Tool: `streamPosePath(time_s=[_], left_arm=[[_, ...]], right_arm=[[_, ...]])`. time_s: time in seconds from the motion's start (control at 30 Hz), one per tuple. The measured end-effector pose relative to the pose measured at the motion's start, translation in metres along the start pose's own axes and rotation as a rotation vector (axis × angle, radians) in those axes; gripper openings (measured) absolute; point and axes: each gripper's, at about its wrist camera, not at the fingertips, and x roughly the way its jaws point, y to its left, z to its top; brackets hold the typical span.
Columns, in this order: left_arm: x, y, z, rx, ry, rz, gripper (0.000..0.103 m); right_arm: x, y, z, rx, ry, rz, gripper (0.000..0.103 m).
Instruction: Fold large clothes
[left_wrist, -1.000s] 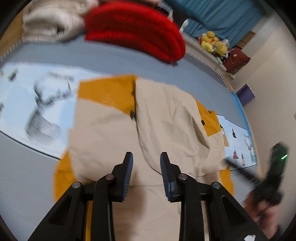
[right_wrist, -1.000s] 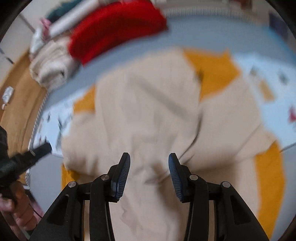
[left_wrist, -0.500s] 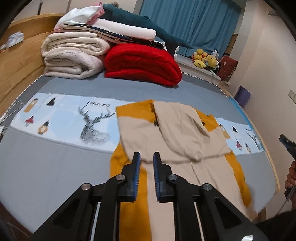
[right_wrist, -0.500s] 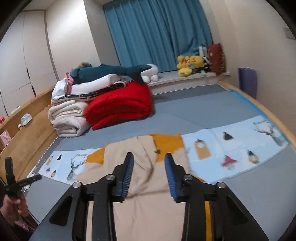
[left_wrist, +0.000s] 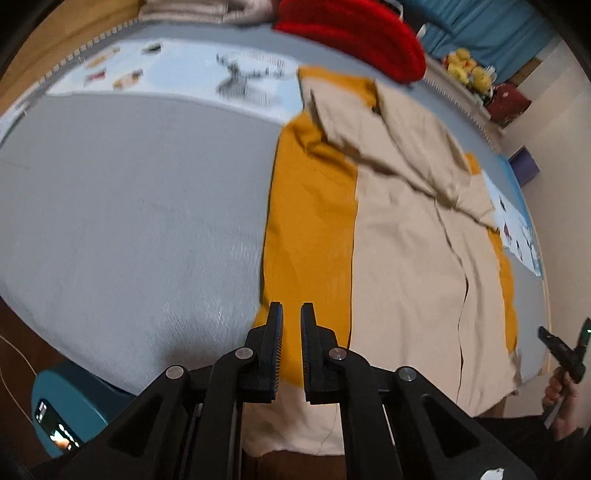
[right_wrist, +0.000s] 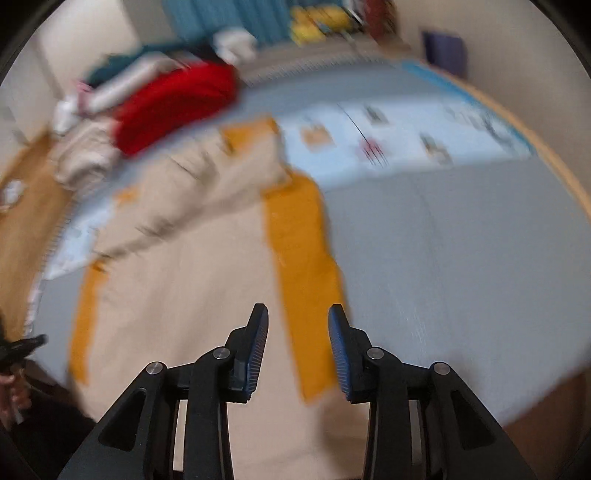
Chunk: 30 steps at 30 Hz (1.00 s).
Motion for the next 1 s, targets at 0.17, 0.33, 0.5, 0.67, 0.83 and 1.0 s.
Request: streamPosePath(time_s=[0.17, 0.33, 0.5, 0.67, 0.83, 1.0], left_arm=[[0.017, 0.006, -0.010, -0.033, 0.088, 0.000, 0.013], [0.045, 0.014, -0.022, -0.058, 0.197, 0.076, 0.025], [0.057, 0.019, -0.025, -0.063, 0.231, 0.112, 0.032], [0.071, 0.020, -0.027, -0.062, 0.274, 0.137, 0.032], [0.075, 0.008, -0.030, 0.020, 0.260, 0.168, 0.014], [0.062, 0.001, -0.030, 0.042, 0.231, 0.146, 0.015]], right_arm=[[0.025, -0.018, -0.007, 0.060, 0.077, 0.000, 0.037], [0.063, -0.029, -0.024, 0.081, 0.242, -0.074, 0.040], [0.078, -0.034, -0.037, 0.075, 0.320, -0.096, 0.043], [0.078, -0.033, -0.038, 0.074, 0.322, -0.110, 0.047], [0.077, -0.030, -0.039, 0.060, 0.321, -0.117, 0.048], [0.071, -0.032, -0.035, 0.131, 0.315, 0.049, 0.048]])
